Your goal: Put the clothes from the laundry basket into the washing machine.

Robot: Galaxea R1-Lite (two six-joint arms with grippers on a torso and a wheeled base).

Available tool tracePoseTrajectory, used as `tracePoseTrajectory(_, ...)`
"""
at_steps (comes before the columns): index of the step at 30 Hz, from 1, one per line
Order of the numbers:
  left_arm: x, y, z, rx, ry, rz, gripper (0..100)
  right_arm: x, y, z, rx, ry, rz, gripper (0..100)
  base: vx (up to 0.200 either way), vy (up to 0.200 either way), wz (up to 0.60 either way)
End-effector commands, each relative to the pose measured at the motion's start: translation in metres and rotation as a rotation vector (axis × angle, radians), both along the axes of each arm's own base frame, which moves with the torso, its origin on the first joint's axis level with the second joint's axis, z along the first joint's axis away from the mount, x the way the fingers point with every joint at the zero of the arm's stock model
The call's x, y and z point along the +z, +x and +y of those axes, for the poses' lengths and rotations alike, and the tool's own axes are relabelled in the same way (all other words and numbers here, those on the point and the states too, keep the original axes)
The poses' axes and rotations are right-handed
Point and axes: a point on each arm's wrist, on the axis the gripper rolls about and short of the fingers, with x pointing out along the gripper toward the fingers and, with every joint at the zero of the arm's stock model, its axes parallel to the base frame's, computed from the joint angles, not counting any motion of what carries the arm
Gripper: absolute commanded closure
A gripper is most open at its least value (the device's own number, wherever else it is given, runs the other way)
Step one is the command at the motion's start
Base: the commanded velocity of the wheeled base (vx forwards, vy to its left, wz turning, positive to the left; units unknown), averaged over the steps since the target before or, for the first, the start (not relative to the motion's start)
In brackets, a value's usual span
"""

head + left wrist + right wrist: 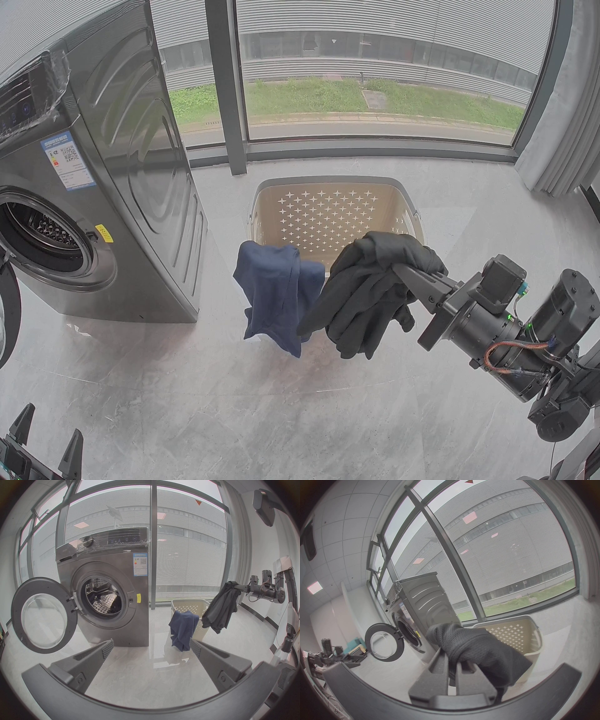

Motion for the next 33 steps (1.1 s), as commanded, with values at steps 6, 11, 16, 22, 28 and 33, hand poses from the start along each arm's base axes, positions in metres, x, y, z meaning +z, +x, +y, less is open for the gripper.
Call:
tracePoseTrajectory(6, -0.0048, 0.0001, 0.0, -0.001, -0.001, 0.003, 0, 0.0012, -0.0016, 0.0044, 0.016, 0.004, -0.005, 100, 0.0, 0.033, 0.0)
tracePoseTrajectory(11, -0.0048, 0.0001, 0.0, -0.001, -0.001, 0.003, 0, 0.0016, -0.0037, 0.0056, 0.024, 0.007, -0.005, 100, 0.0, 0.2, 0.0)
tracePoseTrajectory(16, -0.0045, 0.0, 0.0001, 0.001, -0.006, 0.003, 0, 0.0006, -0.0044, 0.0055, 0.026, 0.004, -0.002, 100, 0.0, 0.2, 0.0)
tracePoseTrajectory(22, -0.0045, 0.0, 0.0001, 0.001, -0.006, 0.003, 0, -0.0007, -0.0055, 0.0055, 0.029, -0.001, 0.003, 100, 0.0, 0.2, 0.0)
tracePoseTrajectory(28, -0.0045, 0.0, 0.0001, 0.001, -0.006, 0.003, 0, -0.0014, -0.0056, 0.008, 0.034, -0.001, 0.006, 100, 0.0, 0.2, 0.0)
tracePoseTrajectory(33, -0.0045, 0.0, 0.0001, 0.001, -0.006, 0.003, 0, 0.0005, -0.0031, 0.0061, 0.021, 0.004, -0.001, 100, 0.0, 0.2, 0.0)
